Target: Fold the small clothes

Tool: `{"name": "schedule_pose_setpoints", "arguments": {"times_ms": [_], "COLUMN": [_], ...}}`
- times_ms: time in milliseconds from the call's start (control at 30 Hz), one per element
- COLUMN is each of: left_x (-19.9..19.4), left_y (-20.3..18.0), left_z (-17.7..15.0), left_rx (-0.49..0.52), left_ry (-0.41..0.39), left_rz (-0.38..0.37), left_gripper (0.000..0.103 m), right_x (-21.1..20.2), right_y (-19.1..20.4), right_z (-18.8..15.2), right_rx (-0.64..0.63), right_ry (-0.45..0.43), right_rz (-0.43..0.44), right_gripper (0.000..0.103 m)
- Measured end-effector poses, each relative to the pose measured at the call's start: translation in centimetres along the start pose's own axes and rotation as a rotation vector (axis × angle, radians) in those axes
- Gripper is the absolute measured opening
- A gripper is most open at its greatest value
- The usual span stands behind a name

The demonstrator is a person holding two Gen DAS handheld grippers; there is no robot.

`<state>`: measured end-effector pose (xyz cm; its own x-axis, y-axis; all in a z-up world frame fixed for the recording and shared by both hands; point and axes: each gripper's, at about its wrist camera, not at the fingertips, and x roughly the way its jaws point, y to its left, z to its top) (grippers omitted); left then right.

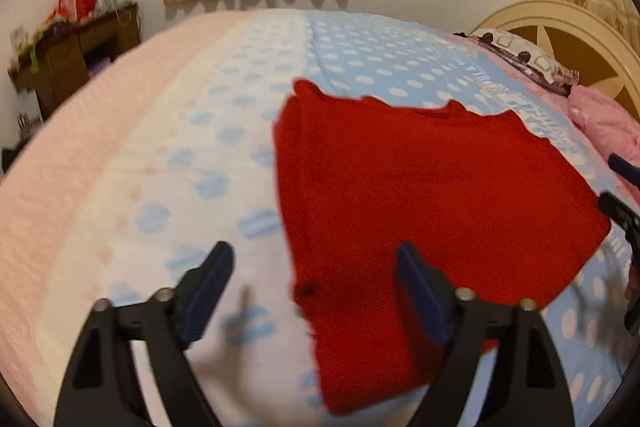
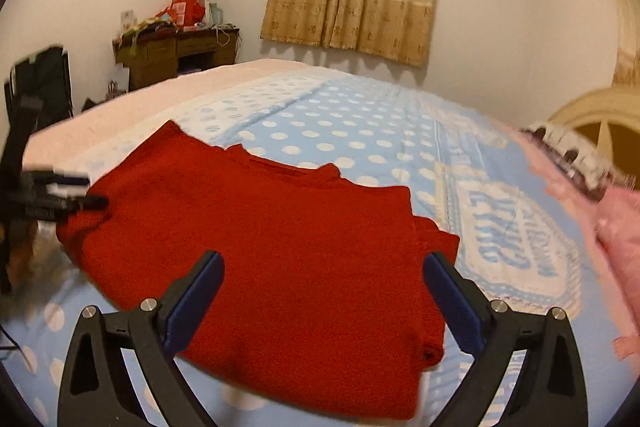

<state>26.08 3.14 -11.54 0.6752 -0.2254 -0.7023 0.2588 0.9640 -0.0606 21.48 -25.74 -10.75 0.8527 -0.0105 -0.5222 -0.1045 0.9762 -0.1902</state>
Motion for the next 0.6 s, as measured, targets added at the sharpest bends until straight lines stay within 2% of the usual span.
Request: {"name": "schedule_pose_setpoints", "arguments": {"times_ms": [100, 267, 600], "left_x": [-0.3, 1.0, 2.7], "left_y": [0.9, 2.1, 3.4], "left_z": [0.8, 1.5, 2.6], "left_rx": [0.023, 0.066, 0.074], "left_ry": [-0.027, -0.007, 0.021], "left_rz": [0.040, 0.075, 0.026], "left_gripper": [0.097, 0.097, 0.097], "right_x": [0.3, 0.3, 0.5], "right_y": [1.4, 6.4, 15.6], "right_z": [0.3, 0.9, 0.8], "right_rx": [0.041, -0.066, -0.245], "right_ry": [0.037, 0.020, -0.016], "right_rz": [0.056, 0.059, 0.098], "right_gripper": [0.100, 0.100, 0.100]}}
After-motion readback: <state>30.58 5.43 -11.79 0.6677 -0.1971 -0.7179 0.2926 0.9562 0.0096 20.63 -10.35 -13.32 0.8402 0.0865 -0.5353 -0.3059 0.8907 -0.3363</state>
